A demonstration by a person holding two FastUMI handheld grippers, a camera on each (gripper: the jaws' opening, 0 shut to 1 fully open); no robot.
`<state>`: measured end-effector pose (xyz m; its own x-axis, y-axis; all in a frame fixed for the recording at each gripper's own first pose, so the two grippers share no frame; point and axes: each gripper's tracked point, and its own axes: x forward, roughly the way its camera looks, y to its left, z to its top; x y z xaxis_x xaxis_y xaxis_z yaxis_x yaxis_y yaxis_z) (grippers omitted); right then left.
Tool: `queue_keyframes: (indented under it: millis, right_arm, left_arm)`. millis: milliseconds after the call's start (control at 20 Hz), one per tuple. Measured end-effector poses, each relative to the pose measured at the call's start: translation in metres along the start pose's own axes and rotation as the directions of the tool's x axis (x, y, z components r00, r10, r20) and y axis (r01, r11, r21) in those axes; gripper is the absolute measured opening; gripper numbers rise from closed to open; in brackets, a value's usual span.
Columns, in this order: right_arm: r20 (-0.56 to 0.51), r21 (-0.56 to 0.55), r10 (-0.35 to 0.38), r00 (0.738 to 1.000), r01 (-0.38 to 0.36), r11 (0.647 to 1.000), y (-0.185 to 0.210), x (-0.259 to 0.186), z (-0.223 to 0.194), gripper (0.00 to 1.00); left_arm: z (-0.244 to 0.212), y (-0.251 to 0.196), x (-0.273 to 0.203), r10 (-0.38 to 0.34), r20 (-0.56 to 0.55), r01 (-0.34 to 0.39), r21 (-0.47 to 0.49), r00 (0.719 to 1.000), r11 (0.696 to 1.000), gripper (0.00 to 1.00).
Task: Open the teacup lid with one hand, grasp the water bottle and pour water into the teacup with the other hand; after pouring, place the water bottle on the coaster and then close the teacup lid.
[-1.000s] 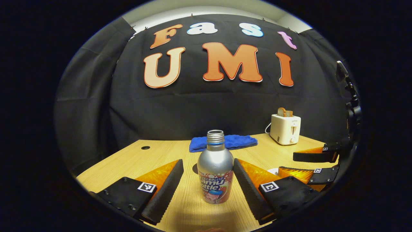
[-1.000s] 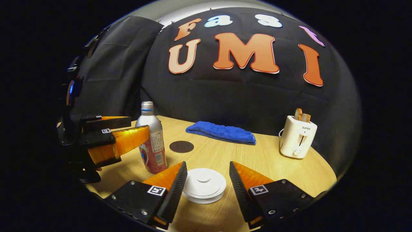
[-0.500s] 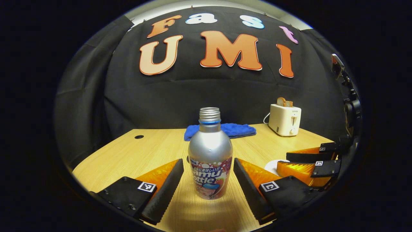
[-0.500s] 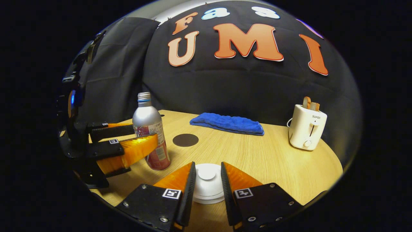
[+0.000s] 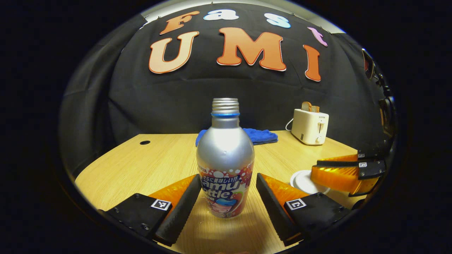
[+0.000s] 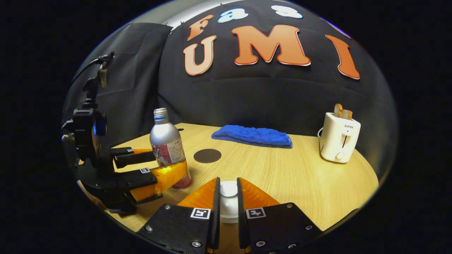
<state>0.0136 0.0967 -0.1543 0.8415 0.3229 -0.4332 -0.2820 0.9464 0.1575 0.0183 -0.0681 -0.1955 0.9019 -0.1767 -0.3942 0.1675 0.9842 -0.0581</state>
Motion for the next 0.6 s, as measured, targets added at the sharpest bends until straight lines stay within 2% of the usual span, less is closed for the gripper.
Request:
queue_keyframes:
  millis: [200,250,300,350,400,500,550,600]
  right_arm:
    - [0.009,0.024,-0.005,1.0,0.005,1.0,-0.005,-0.013,0.007,0.22]
    - [0.02,0.018,-0.018,1.0,0.017,1.0,-0.01,-0.015,0.011,0.22]
    - [0.03,0.015,-0.029,0.999,0.028,0.999,-0.014,-0.018,0.015,0.22]
    - [0.037,0.014,-0.038,0.999,0.037,0.999,-0.017,-0.022,0.017,0.22]
    - [0.043,0.012,-0.05,0.998,0.049,0.999,-0.021,-0.025,0.018,0.22]
    - [0.053,0.011,-0.077,0.996,0.077,0.997,-0.031,-0.03,0.022,0.22]
    - [0.058,0.014,-0.088,0.994,0.088,0.996,-0.036,-0.033,0.023,0.17]
    - [0.064,0.018,-0.097,0.993,0.096,0.995,-0.038,-0.036,0.024,0.22]
  left_arm:
    - [-0.002,0.006,0.004,0.024,-0.01,-0.024,0.002,1.0,1.0,1.0]
    - [0.0,0.006,0.007,0.028,-0.003,-0.028,0.001,1.0,1.0,0.97]
    - [-0.001,0.006,0.008,0.031,-0.007,-0.031,0.008,0.999,0.999,0.84]
    - [-0.003,0.006,0.008,0.031,-0.015,-0.03,0.019,0.999,0.999,0.88]
    - [-0.002,0.006,0.007,0.03,-0.011,-0.03,0.027,0.999,0.999,0.82]
    - [0.006,0.01,0.005,0.042,0.005,-0.042,0.06,0.999,0.997,0.81]
    - [0.013,0.011,0.008,0.045,0.019,-0.046,0.08,0.999,0.996,0.81]
    - [0.02,0.012,0.007,0.052,0.028,-0.055,0.11,0.998,0.992,0.8]
